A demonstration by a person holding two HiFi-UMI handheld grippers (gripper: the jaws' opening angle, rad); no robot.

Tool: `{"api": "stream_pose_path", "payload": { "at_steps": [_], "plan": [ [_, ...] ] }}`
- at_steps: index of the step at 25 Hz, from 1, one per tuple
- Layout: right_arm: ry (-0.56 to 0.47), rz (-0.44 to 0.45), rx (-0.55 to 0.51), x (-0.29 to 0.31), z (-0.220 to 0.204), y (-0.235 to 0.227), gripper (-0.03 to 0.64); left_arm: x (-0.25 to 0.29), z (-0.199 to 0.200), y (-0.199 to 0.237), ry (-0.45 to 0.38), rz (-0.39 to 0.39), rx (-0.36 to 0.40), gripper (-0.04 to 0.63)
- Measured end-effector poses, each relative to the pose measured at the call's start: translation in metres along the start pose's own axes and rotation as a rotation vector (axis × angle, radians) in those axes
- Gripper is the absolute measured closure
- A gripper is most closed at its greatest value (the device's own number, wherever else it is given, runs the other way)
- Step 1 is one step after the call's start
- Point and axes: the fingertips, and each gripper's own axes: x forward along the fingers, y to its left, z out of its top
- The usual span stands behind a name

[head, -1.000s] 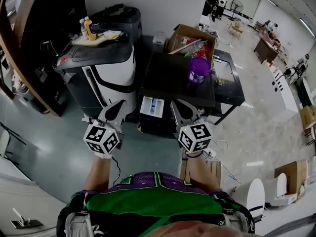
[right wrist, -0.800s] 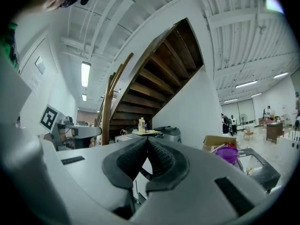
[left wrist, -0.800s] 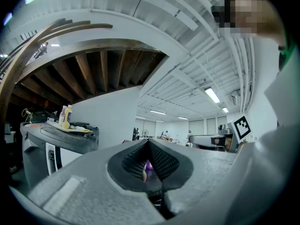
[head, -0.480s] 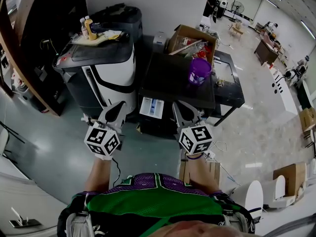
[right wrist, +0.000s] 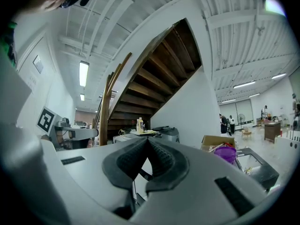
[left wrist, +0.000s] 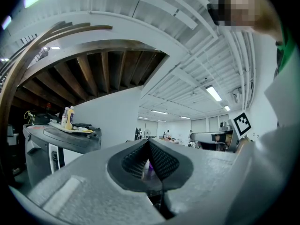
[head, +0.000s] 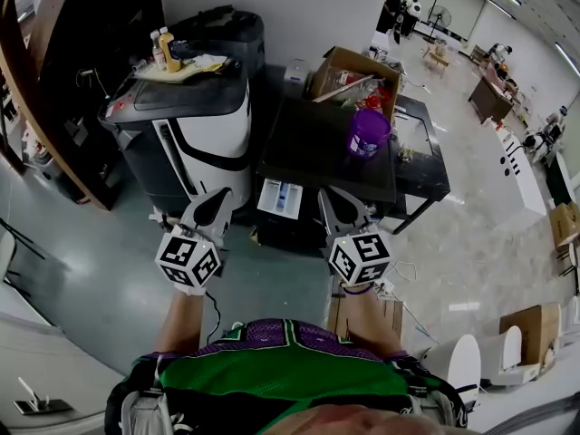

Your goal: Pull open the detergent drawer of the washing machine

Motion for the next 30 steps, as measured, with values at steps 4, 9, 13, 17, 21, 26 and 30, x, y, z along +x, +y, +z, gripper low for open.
{"api": "stream_pose_path", "payload": {
  "at_steps": [4, 9, 13, 17, 21, 26, 30],
  "plan": [
    [-0.003, 0.001, -0.001, -0.001, 0.001, 0.002, 0.614, -0.004, 0.001, 0.002, -0.006, 0.002, 0.003, 0.579],
    [-0.003, 0.009, 0.004, -0.001, 0.003, 0.006, 0.614, -0.005, 0.006, 0.003, -0.015, -0.009, 0.0, 0.579],
    [-0.004, 0.023, 0.013, -0.005, 0.003, 0.009, 0.614, -0.007, 0.006, 0.002, -0.012, -0.025, -0.008, 0.579],
    [0.0, 0.024, 0.024, -0.012, 0.002, 0.006, 0.614, -0.008, 0.0, -0.003, 0.006, -0.034, -0.011, 0.58],
    [0.005, 0.035, 0.021, -0.017, 0.001, 0.004, 0.614, -0.008, -0.002, -0.005, 0.017, -0.022, 0.003, 0.579],
    [0.005, 0.047, 0.015, -0.021, 0.005, 0.001, 0.614, -0.006, -0.002, -0.013, 0.028, -0.027, 0.016, 0.58],
    [0.006, 0.046, 0.012, -0.023, 0.006, -0.003, 0.614, -0.006, -0.001, -0.015, 0.028, -0.031, 0.022, 0.579]
  ]
}}
